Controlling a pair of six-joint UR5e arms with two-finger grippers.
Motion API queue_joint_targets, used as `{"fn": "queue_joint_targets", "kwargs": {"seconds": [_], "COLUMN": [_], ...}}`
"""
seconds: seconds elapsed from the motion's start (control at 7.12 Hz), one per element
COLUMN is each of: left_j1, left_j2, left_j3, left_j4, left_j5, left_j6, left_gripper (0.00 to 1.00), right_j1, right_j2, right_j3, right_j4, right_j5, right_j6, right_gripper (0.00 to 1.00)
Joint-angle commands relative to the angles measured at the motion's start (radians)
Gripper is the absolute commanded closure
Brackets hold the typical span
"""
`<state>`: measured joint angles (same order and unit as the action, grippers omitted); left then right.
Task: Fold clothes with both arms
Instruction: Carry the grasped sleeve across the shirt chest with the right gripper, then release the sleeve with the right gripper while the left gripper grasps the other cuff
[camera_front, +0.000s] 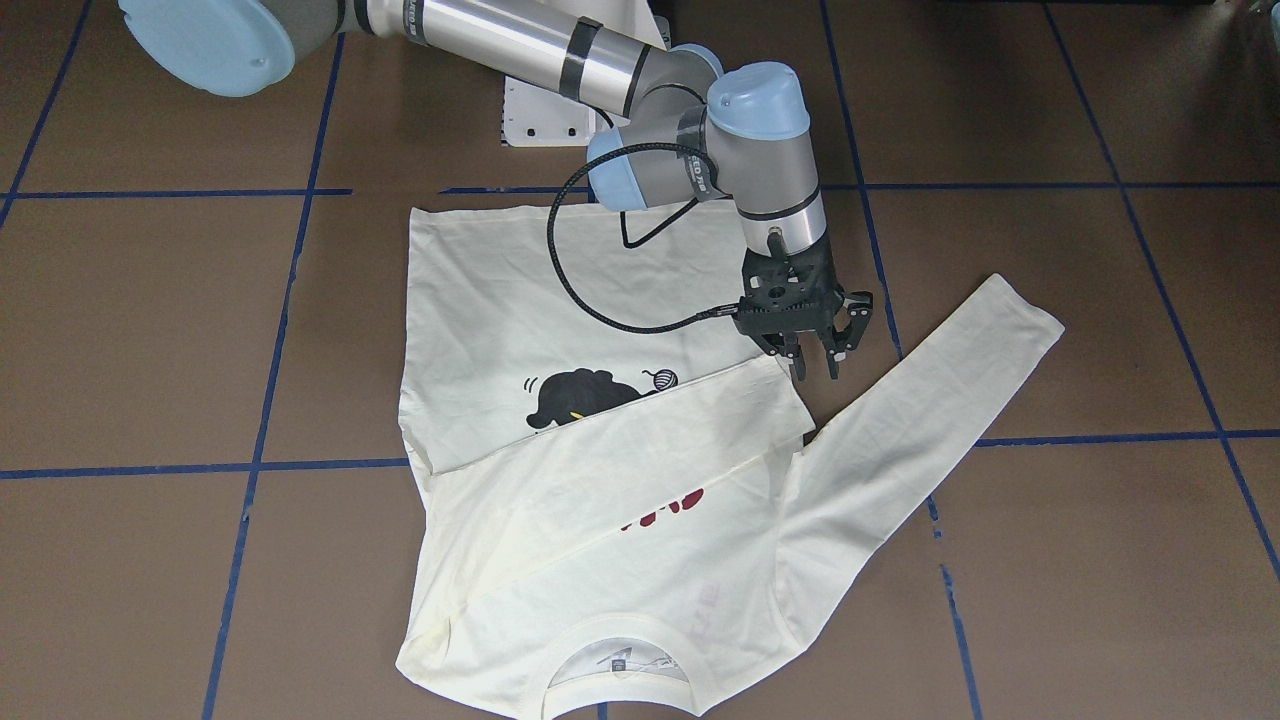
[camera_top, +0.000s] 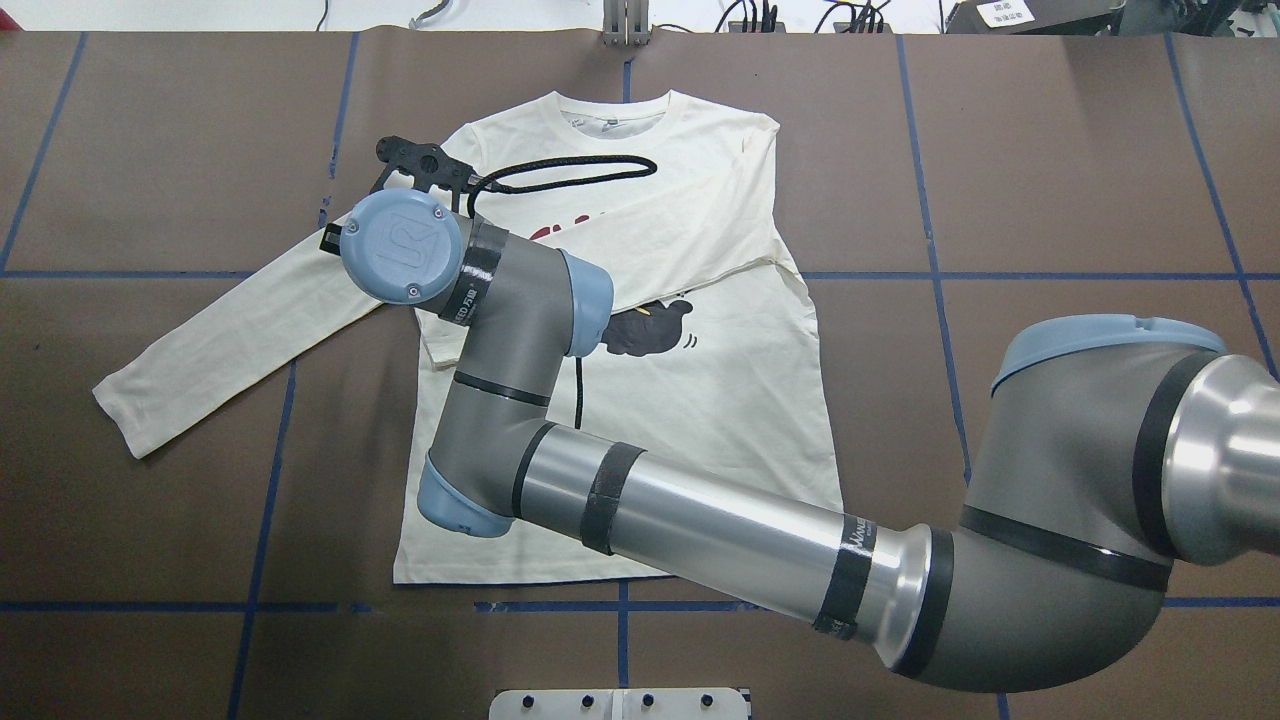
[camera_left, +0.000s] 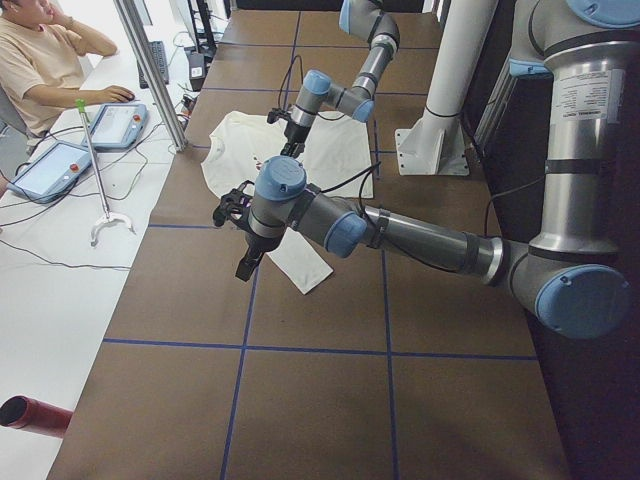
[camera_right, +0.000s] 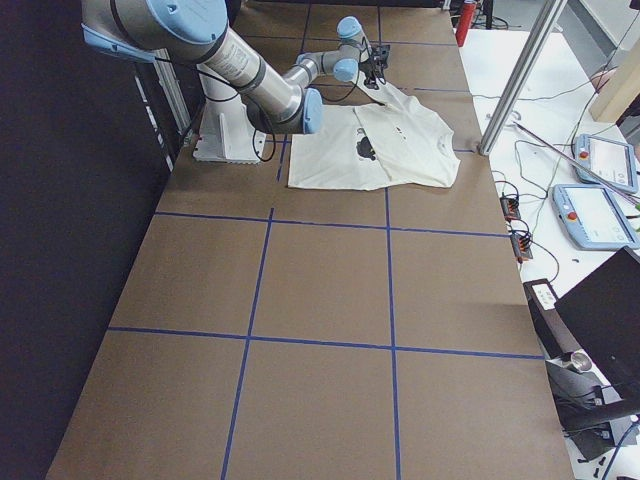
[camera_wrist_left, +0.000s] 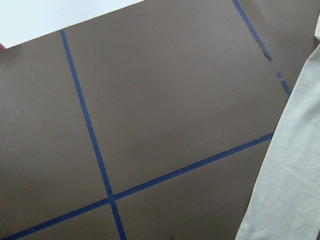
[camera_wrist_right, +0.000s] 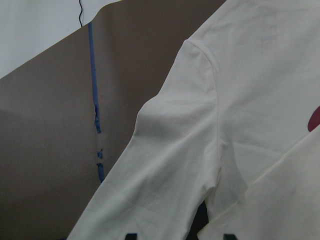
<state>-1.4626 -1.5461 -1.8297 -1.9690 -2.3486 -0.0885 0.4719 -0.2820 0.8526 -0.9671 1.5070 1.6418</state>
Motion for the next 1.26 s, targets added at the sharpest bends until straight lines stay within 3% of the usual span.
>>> {"fn": "queue_joint_targets", "kwargs": {"seconds": [0.0,0.14,0.28,0.56,0.7,1.12], "left_j1": [0.162,0.268,0.347,0.413,0.415,0.418], "left_j2": [0.0,-0.003,-0.002,-0.002,-0.021,-0.043], "left_j3": [0.024,0.036,0.039,0.105,0.159,0.233], "left_j4": [-0.059,-0.059,-0.057,-0.056,-0.059,-0.074], "left_j5": [-0.005,-0.003,-0.001,0.047,0.048,0.052], "left_j6": [-0.331,-0.464,-0.521,-0.554,-0.565,-0.557], "left_gripper": [0.0,0.01,0.05,0.08,0.14,0.19], "right_j1": [0.1,0.176,0.268,0.42,0.482,0.499], "right_j2": [-0.234,-0.435,-0.594,-0.786,-0.851,-0.891], "right_j3": [0.368,0.575,0.692,0.81,0.844,0.904], "right_j4": [-0.173,-0.171,-0.165,-0.167,-0.165,-0.167], "right_j5": [0.045,0.2,0.378,0.571,0.652,0.659], "right_j6": [0.075,-0.003,-0.146,-0.256,-0.316,-0.303], "right_gripper": [0.01,0.01,0.01,0.01,0.01,0.02]}}
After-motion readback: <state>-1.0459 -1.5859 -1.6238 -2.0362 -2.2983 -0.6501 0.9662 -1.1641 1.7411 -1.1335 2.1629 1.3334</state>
